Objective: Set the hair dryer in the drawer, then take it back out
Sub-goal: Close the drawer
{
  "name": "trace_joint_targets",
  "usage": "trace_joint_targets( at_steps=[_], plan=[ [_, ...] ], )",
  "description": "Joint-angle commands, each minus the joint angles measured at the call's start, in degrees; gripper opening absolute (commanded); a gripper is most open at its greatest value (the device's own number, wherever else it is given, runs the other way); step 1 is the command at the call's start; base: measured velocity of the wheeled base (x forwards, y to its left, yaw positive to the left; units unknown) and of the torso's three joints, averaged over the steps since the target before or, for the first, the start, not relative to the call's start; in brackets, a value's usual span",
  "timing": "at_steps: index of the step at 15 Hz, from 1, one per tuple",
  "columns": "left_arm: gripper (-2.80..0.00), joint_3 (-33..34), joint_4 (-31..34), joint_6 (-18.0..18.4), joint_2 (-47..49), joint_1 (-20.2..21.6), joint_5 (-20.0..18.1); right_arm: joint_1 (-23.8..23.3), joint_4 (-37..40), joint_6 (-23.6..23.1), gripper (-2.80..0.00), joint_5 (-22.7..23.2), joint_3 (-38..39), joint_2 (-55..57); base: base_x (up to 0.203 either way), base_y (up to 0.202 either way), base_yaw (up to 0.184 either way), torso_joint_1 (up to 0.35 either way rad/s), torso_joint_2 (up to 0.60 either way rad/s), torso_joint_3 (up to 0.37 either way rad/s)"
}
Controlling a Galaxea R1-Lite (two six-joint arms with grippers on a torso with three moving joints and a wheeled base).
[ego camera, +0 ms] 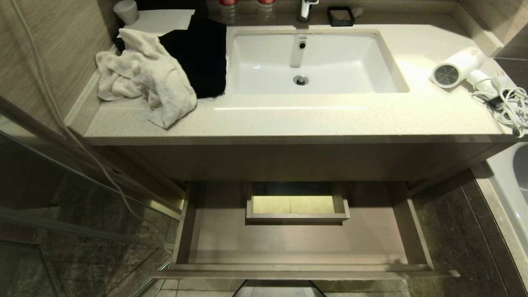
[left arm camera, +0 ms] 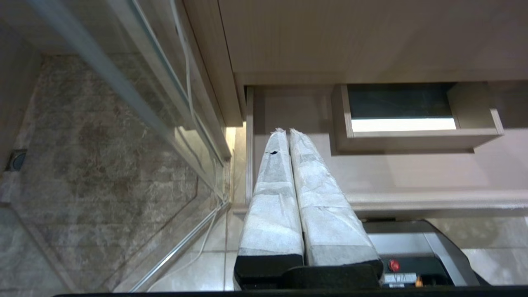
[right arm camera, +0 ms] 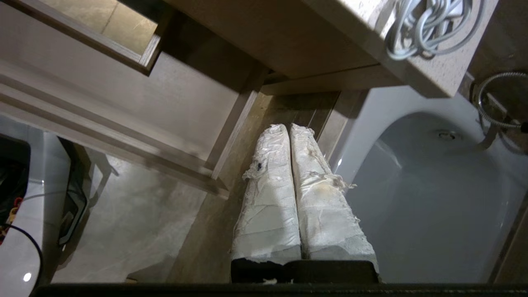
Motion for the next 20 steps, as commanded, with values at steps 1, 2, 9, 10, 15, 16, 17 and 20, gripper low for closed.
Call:
trace_joint_targets(
  at_steps=[1,2,9,10,15,16,17,20],
  plan=[
    [-2.80,0.00,-0.01,-0.02,-0.08,0.00,0.00,0.07,0.00,0.71,-2.80,0.01,0.05,-0.04,0.000,0.000,0.000,-0.232,-0.05,-0.283],
    [-2.80,0.00,-0.01,-0.02,0.00,0.00,0.00,0.07,-0.01,0.75,-2.80,-0.67,0.05,-0.11,0.000,0.000,0.000,-0.232,-0.07,-0.290],
    [-2.80,0.00,-0.01,-0.02,-0.07,0.00,0.00,0.69,-0.19,2.42,-2.80,-4.78,2.12,-1.34,0.000,0.000,0.000,-0.215,0.20,-0.022],
    [-2.80,0.00,-0.01,-0.02,-0.09,0.00,0.00,0.69,-0.19,2.42,-2.80,-4.78,2.25,-1.34,0.000,0.000,0.000,-0.191,0.33,0.134],
    [-2.80,0.00,-0.01,-0.02,0.00,0.00,0.00,0.69,-0.19,2.42,-2.80,-4.78,3.66,-2.35,0.000,0.000,0.000,-0.192,0.34,0.144],
    [-2.80,0.00,-0.01,-0.02,0.00,0.00,0.00,0.69,-0.19,2.42,-2.80,-4.78,3.81,-2.43,0.000,0.000,0.000,-0.210,0.37,0.154],
    [-2.80,0.00,-0.01,-0.02,0.00,0.00,0.00,0.69,-0.19,2.42,-2.80,-4.78,4.01,-2.48,0.000,0.000,0.000,-0.223,0.38,0.159],
    [-2.80,0.00,-0.01,-0.02,-0.02,0.00,0.00,0.86,-0.01,2.42,-2.80,-4.87,4.89,-2.48,0.000,0.000,0.000,-0.259,0.45,0.187]
  ],
)
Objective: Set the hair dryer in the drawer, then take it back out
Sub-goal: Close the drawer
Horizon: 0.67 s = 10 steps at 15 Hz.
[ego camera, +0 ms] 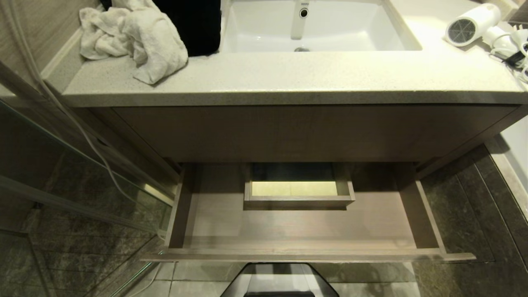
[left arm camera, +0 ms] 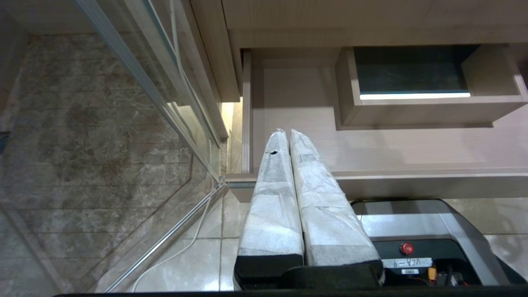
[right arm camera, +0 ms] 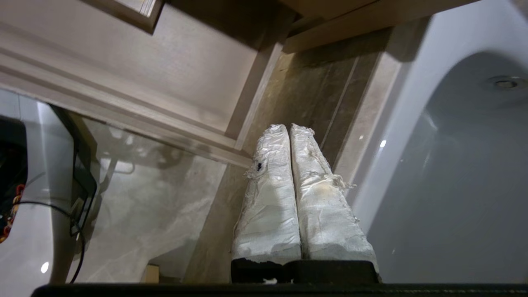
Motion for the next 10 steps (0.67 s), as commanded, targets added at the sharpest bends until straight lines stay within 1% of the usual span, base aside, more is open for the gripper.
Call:
trace_joint_targets(
  at_steps=[1,6,10],
  plan=[
    [-2.80,0.00,-0.04,-0.01,-0.03,0.00,0.00,0.10,0.19,-0.30,-2.80,0.17,0.63,-0.03,0.000,0.000,0.000,-0.334,0.54,0.212],
    [-2.80,0.00,-0.04,-0.01,-0.09,0.00,0.00,0.36,0.19,-0.30,-2.80,0.17,1.30,-0.03,0.000,0.000,0.000,-0.327,0.54,0.206],
    [-2.80,0.00,-0.04,-0.01,-0.01,0.00,0.00,0.36,0.10,-0.30,-2.80,0.17,2.21,-0.15,0.000,0.000,0.000,-0.335,0.51,0.166]
  ],
)
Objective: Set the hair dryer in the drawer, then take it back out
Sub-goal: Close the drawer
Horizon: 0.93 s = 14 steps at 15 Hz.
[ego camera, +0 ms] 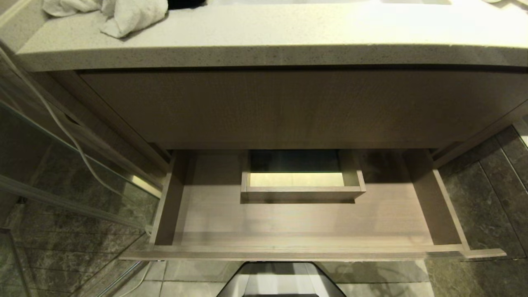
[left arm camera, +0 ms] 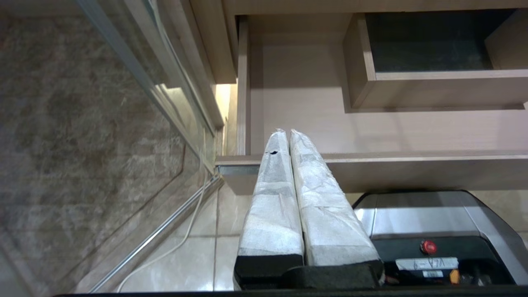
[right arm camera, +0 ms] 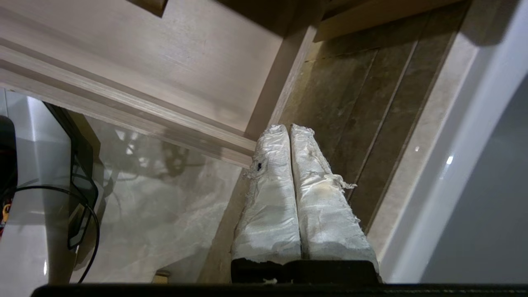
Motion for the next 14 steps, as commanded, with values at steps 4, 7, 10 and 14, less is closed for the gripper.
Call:
trace_joint_targets(
  at_steps=[4,7,10,14],
  plan=[
    [-2.80,0.00,-0.03,0.00,0.00,0.00,0.02,0.00,0.12,-0.30,-2.80,0.14,1.34,-0.38,0.000,0.000,0.000,-0.265,0.42,0.159],
    [-2.80,0.00,-0.03,0.00,-0.01,0.00,0.02,0.00,0.47,-0.30,-2.80,-0.09,2.39,-0.56,0.000,0.000,0.000,-0.043,0.38,0.329],
    [-2.80,0.00,-0.03,0.00,-0.09,0.00,0.02,0.00,3.37,-0.30,-2.80,-0.09,3.49,-0.56,0.000,0.000,0.000,0.057,0.19,0.277],
    [-2.80,0.00,-0.03,0.00,-0.09,0.00,0.02,-0.22,11.60,-0.25,-2.80,-0.46,7.68,0.07,0.000,0.000,0.000,0.094,0.08,0.138]
  ],
)
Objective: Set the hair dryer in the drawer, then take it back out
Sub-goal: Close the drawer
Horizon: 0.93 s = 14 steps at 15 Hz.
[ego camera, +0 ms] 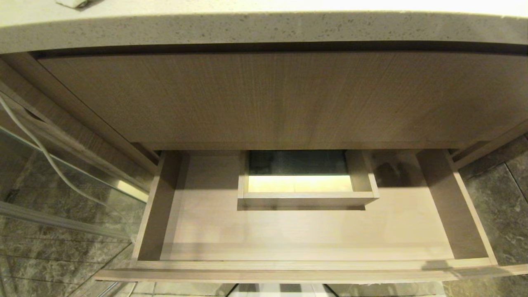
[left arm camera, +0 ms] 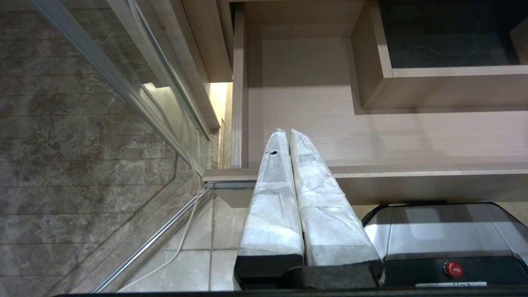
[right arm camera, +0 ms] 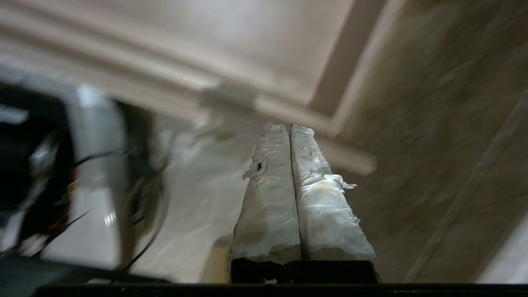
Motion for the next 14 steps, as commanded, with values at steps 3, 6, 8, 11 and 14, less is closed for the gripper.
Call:
trace_joint_targets(
  at_steps=[3,6,8,11,14],
  plan=[
    [-2.80,0.00,0.01,-0.01,-0.08,0.00,0.00,-0.34,5.01,-0.40,-2.80,-0.89,7.35,0.28,0.000,0.000,0.000,0.046,0.02,0.067],
    [-2.80,0.00,0.01,-0.01,0.00,0.00,0.00,0.02,5.38,-0.38,-2.80,-6.55,10.34,2.21,0.000,0.000,0.000,0.019,0.00,0.025],
    [-2.80,0.00,0.01,-0.01,-0.09,0.00,0.00,-0.21,4.95,-0.36,-2.80,-7.96,11.41,4.33,0.000,0.000,0.000,0.000,0.00,0.000],
    [-2.80,0.00,0.01,-0.01,0.00,0.00,0.00,-0.22,4.48,-0.36,-2.80,-8.20,10.64,10.38,0.000,0.000,0.000,0.000,0.00,0.000],
    [-2.80,0.00,0.01,-0.01,-0.08,0.00,0.00,-0.28,3.99,-0.33,-2.80,-8.86,9.19,15.29,0.000,0.000,0.000,0.000,0.00,0.000]
  ],
)
